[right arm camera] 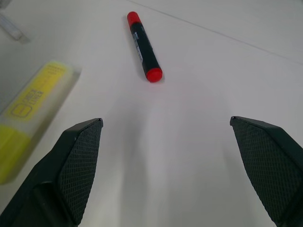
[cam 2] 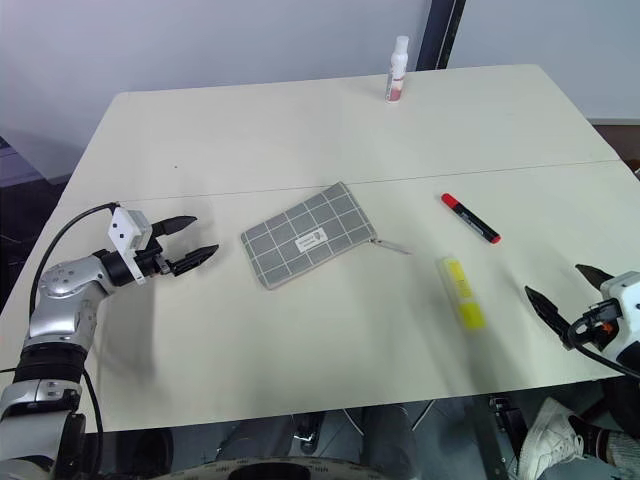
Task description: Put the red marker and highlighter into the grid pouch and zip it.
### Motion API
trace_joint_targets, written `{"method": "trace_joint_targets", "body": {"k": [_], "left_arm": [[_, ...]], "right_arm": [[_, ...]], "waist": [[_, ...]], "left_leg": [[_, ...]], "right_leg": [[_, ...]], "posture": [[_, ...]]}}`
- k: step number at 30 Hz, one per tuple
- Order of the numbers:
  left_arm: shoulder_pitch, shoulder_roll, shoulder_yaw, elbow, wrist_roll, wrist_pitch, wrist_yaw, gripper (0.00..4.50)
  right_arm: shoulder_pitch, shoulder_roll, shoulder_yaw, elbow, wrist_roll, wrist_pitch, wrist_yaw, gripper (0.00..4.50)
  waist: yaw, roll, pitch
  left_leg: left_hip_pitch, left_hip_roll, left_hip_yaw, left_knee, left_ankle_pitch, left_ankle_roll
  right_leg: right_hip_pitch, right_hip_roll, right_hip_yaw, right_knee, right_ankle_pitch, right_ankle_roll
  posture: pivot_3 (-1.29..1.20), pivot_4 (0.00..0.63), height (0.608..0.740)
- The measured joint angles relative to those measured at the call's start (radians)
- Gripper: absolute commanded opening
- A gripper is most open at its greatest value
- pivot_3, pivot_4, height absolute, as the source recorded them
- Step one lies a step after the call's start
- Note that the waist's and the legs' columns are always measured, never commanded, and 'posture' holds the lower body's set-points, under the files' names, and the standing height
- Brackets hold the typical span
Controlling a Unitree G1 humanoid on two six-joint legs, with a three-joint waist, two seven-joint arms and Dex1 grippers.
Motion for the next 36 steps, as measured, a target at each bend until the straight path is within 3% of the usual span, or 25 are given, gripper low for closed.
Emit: {"method": "trace_joint_targets", "body": {"k": [10,28,31,35,36], "left_arm": [[0.000,0.006,-0.028,0.025,0.056,-0.093,-0.004,4.15],[0.065,0.010,-0.020,-0.023,-0.016,-0.152,-0.072,4.15],[0.066,0.010,-0.017,-0.023,-0.027,-0.153,-0.072,4.15],[0.073,0.011,-0.017,-0.023,-0.030,-0.173,-0.076,4.15],[0.082,0.019,-0.017,-0.023,-0.030,-0.202,-0.092,4.15]], "right_arm": [[-0.029,-0.001,0.025,-0.010,-0.014,0.000,-0.013,4.48],[-0.067,-0.002,0.064,-0.002,-0.043,0.044,-0.051,4.48],[-0.064,-0.002,0.064,-0.002,-0.042,0.048,-0.050,3.62],[-0.062,-0.002,0.065,-0.002,-0.041,0.051,-0.052,1.80],[-0.077,-0.002,0.076,-0.004,-0.041,0.054,-0.058,1.14]], "waist": [[0.002,0.000,0.000],[0.002,0.000,0.000],[0.001,0.000,0.000],[0.001,0.000,0.000],[-0.002,0.000,0.000]], "left_leg": [[0.000,0.000,0.000,0.000,0.000,0.000],[0.000,0.000,0.000,0.000,0.000,0.000],[0.000,0.000,0.000,0.000,0.000,0.000],[0.000,0.000,0.000,0.000,0.000,0.000],[0.000,0.000,0.000,0.000,0.000,0.000]], "right_leg": [[-0.001,0.000,0.000,-0.001,0.000,0.000],[-0.002,0.000,0.000,0.000,0.000,0.000],[-0.002,0.000,0.000,0.000,0.000,0.000],[-0.002,0.000,0.001,0.000,0.000,0.000],[-0.002,0.000,0.001,0.000,0.000,0.000]], "posture": [[0.00,0.150,0.740],[0.00,0.150,0.740],[0.00,0.150,0.740],[0.00,0.150,0.740],[0.00,0.150,0.740]]}}
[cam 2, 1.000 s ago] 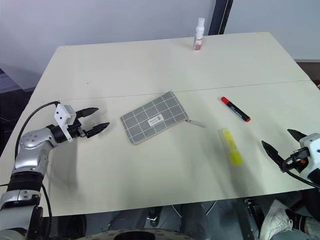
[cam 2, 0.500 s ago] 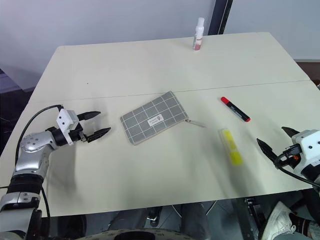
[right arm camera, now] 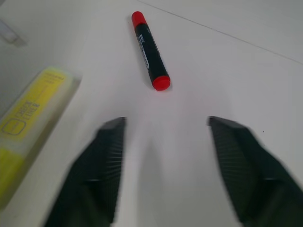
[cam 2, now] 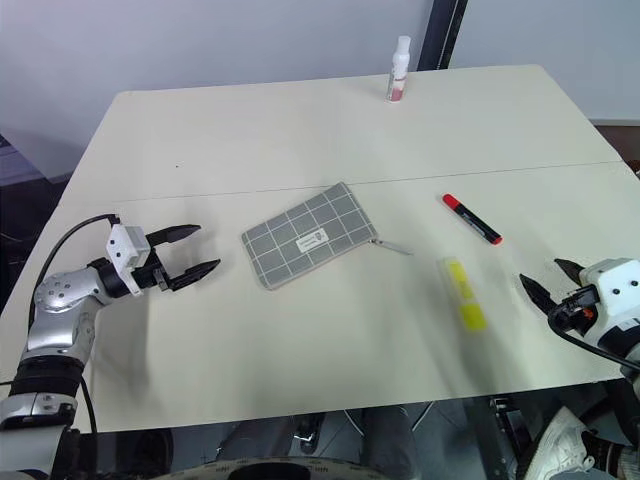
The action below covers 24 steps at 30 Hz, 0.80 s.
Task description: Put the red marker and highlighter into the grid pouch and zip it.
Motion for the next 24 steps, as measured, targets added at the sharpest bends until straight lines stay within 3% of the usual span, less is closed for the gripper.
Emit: {"method": "trace_joint_targets", "body": {"k": [2,3,9,15,19,24], "left_arm": [[0.018,0.011,-0.001,0.000,0.000,-0.060,-0.038,4.15],[0.024,0.013,-0.004,-0.001,0.001,-0.092,-0.059,4.15],[0.025,-0.008,-0.061,-0.010,0.055,-0.284,-0.089,4.15],[-0.059,-0.056,-0.145,0.113,0.234,-0.588,-0.011,4.15],[-0.114,-0.080,-0.196,0.199,0.343,-0.701,0.091,4.15],[-0.171,-0.081,-0.238,0.271,0.451,-0.780,0.210,4.15]], "right_arm": [[-0.052,0.013,0.039,-0.018,0.000,0.019,-0.027,0.26],[-0.095,0.036,0.074,-0.044,0.002,0.034,-0.050,0.08],[-0.387,0.235,0.413,-0.091,-0.071,0.068,-0.166,0.08],[-0.705,0.416,0.697,0.246,-0.286,0.043,-0.280,0.08],[-0.780,0.439,0.739,0.426,-0.360,0.005,-0.336,0.08],[-0.807,0.425,0.753,0.468,-0.412,-0.021,-0.345,0.08]], "waist": [[-0.006,-0.001,0.000],[-0.009,-0.001,0.000],[-0.020,-0.002,-0.001],[-0.022,-0.004,-0.002],[-0.019,-0.004,-0.002],[-0.022,-0.004,-0.004]], "left_leg": [[0.000,0.000,0.000,0.000,0.000,0.000],[0.000,0.000,0.000,0.000,0.000,0.000],[0.002,0.003,-0.001,0.000,0.003,-0.005],[0.002,0.003,-0.002,0.000,0.008,-0.012],[0.002,0.003,-0.002,-0.001,0.008,-0.012],[0.005,0.002,-0.002,-0.001,0.008,-0.012]], "right_leg": [[0.001,0.002,0.003,0.000,0.001,-0.001],[0.000,0.003,0.004,0.000,0.001,-0.002],[0.000,0.007,0.004,0.001,0.003,-0.006],[-0.004,0.008,0.004,0.000,0.006,-0.010],[-0.004,0.011,0.004,0.000,0.007,-0.011],[-0.001,0.011,0.005,0.000,0.007,-0.010]], "posture": [[0.00,0.150,0.740],[0.00,0.150,0.740],[0.00,0.150,0.740],[0.00,0.150,0.740],[0.00,0.150,0.740],[0.00,0.150,0.740]]}}
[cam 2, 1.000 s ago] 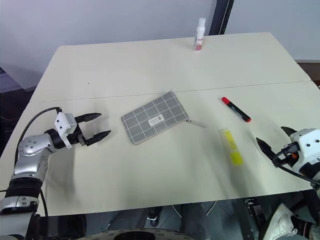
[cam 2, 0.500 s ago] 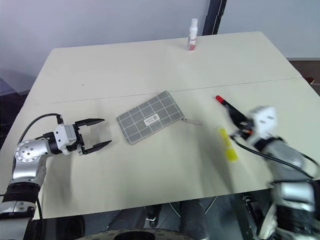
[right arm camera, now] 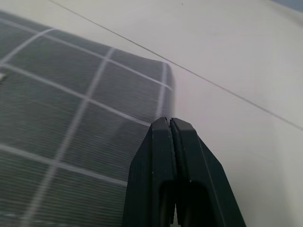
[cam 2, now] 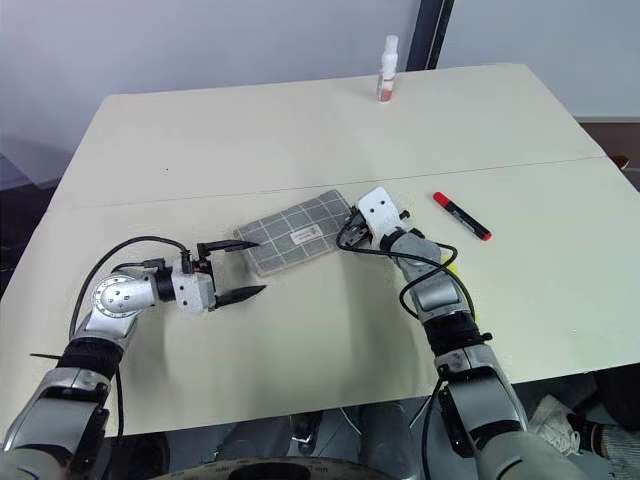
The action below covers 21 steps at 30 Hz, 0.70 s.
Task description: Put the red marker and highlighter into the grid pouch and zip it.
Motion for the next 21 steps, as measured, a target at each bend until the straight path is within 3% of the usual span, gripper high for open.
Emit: {"method": "trace_joint_targets", "body": {"k": [4,5,7,13,16,21], "left_arm": [[-0.046,-0.019,-0.035,0.041,0.071,-0.004,0.089,4.15],[-0.062,-0.031,-0.047,0.056,0.089,0.003,0.113,3.91],[-0.101,-0.066,-0.071,0.090,0.110,0.029,0.144,3.29],[-0.164,-0.080,-0.112,0.157,0.114,0.048,0.177,0.16],[-0.171,-0.080,-0.116,0.184,0.088,0.050,0.180,0.07],[-0.160,-0.092,-0.115,0.174,0.005,0.107,0.131,0.00]], "right_arm": [[0.008,0.001,0.002,-0.003,-0.006,0.007,0.007,0.08],[0.010,0.001,0.002,-0.007,-0.006,0.009,0.010,0.03],[0.011,0.002,0.002,-0.009,-0.008,0.012,0.013,0.00],[0.025,0.000,0.000,-0.041,-0.008,0.027,0.022,0.00],[0.037,-0.002,-0.008,-0.061,0.004,0.043,0.029,0.00],[0.068,-0.005,-0.054,-0.153,0.060,0.095,0.055,2.31]], "waist": [[0.003,0.000,0.000],[0.003,0.000,0.000],[0.005,0.000,0.000],[-0.003,0.003,-0.003],[-0.003,0.006,-0.007],[-0.003,0.006,-0.007]], "left_leg": [[0.007,0.000,-0.003,-0.001,-0.003,0.005],[0.008,0.000,-0.003,-0.001,-0.003,0.005],[0.008,0.000,-0.003,0.000,-0.002,0.004],[0.008,0.000,-0.006,-0.002,-0.001,0.003],[0.008,0.000,-0.006,-0.002,-0.002,0.003],[0.008,0.000,-0.007,-0.002,-0.002,0.003]], "right_leg": [[0.007,0.001,0.000,0.000,0.000,0.000],[0.007,0.001,0.000,0.001,0.000,0.000],[0.007,0.002,0.000,0.001,0.001,0.002],[0.005,0.002,0.000,0.001,0.002,0.004],[0.006,0.002,0.000,0.001,0.002,0.004],[0.005,0.002,0.000,0.001,0.002,0.004]], "posture": [[0.00,0.150,0.740],[0.00,0.150,0.740],[0.00,0.150,0.740],[0.00,0.150,0.740],[0.00,0.150,0.740],[0.00,0.150,0.740]]}}
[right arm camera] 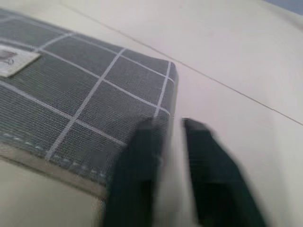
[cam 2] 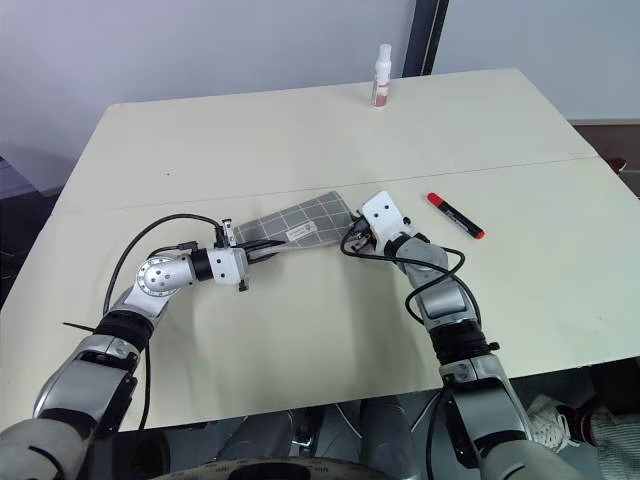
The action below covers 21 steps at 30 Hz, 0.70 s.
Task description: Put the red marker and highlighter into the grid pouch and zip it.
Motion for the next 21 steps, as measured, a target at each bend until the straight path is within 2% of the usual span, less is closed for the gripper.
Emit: {"method": "trace_joint_targets", "body": {"k": [1,2,4,8,11,15,18,21], "left_arm": [[0.003,-0.003,0.001,-0.003,-0.008,0.007,-0.004,0.00],[0.004,-0.007,0.001,-0.009,-0.020,0.019,-0.006,0.00],[0.009,-0.010,0.001,-0.019,-0.024,0.030,0.000,0.00],[0.029,-0.013,0.004,-0.043,-0.022,0.044,0.038,0.00],[0.040,-0.007,0.004,-0.049,-0.012,0.043,0.062,0.00],[0.040,-0.008,0.001,-0.055,0.003,0.048,0.086,0.00],[0.043,-0.008,-0.002,-0.069,0.006,0.049,0.094,0.00],[0.043,-0.008,-0.008,-0.079,0.013,0.051,0.099,0.00]], "right_arm": [[0.001,-0.001,-0.010,-0.026,0.011,0.015,0.002,2.70],[0.004,-0.006,-0.029,-0.072,0.032,0.049,0.009,3.33],[0.014,-0.042,-0.053,-0.158,0.066,0.103,0.033,4.29],[0.122,-0.177,-0.060,-0.293,0.099,0.193,0.138,4.29],[0.153,-0.188,-0.040,-0.290,0.097,0.234,0.159,4.29],[0.110,-0.177,-0.022,-0.226,0.084,0.253,0.140,4.29],[0.085,-0.136,-0.008,-0.162,0.079,0.255,0.131,3.38],[0.032,-0.094,-0.004,-0.102,0.079,0.265,0.108,1.84]], "waist": [[0.000,0.000,0.000],[0.001,0.000,0.000],[0.003,0.000,0.000],[0.006,-0.001,0.000],[0.000,-0.001,0.000],[0.001,-0.001,0.000],[0.001,-0.001,0.000],[0.002,-0.001,0.000]], "left_leg": [[0.000,0.000,0.000,0.000,0.000,0.000],[-0.001,0.000,0.000,0.000,0.000,0.000],[-0.001,0.000,0.000,0.000,-0.001,0.001],[-0.001,-0.001,0.000,0.000,-0.002,0.003],[-0.001,-0.001,0.000,0.000,-0.002,0.003],[0.000,0.000,-0.001,0.000,-0.001,0.002],[0.000,0.000,-0.001,0.000,-0.001,0.002],[0.000,-0.001,-0.001,0.000,-0.001,0.002]], "right_leg": [[0.000,0.000,0.000,0.000,0.000,0.000],[0.000,0.000,0.000,0.000,0.000,0.000],[0.000,0.000,0.000,-0.002,0.000,0.000],[0.001,-0.001,0.000,-0.003,0.000,0.000],[0.001,-0.001,0.000,-0.002,0.000,0.001],[0.001,-0.001,0.000,-0.002,0.000,0.001],[0.000,-0.001,0.000,-0.002,0.000,0.001],[0.000,-0.001,0.000,-0.002,0.000,0.000]], "posture": [[0.00,0.150,0.740],[0.00,0.150,0.740],[0.00,0.150,0.740],[0.00,0.150,0.740],[0.00,0.150,0.740],[0.00,0.150,0.740],[0.00,0.150,0.740],[0.00,0.150,0.740]]}}
